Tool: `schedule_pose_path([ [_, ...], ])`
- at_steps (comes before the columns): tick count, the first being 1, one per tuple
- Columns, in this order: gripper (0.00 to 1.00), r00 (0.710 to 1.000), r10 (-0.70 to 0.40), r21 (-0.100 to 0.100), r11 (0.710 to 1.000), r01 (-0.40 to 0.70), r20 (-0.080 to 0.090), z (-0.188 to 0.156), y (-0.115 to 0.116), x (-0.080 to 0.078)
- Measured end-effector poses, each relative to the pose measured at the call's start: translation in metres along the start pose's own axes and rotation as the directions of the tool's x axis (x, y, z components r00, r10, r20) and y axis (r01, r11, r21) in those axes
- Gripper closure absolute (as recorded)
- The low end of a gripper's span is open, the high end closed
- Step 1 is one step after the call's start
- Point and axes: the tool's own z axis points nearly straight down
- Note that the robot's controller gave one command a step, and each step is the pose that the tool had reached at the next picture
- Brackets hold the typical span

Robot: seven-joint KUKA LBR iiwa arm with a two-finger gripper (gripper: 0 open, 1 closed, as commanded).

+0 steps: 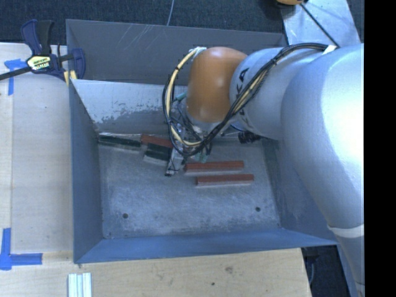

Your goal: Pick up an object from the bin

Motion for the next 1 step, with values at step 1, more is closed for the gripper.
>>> schedule_pose_path([
  [1,1.0,1.0,0.0,0.0,1.0,0.0,0.0,0.0,0.0,0.0],
])
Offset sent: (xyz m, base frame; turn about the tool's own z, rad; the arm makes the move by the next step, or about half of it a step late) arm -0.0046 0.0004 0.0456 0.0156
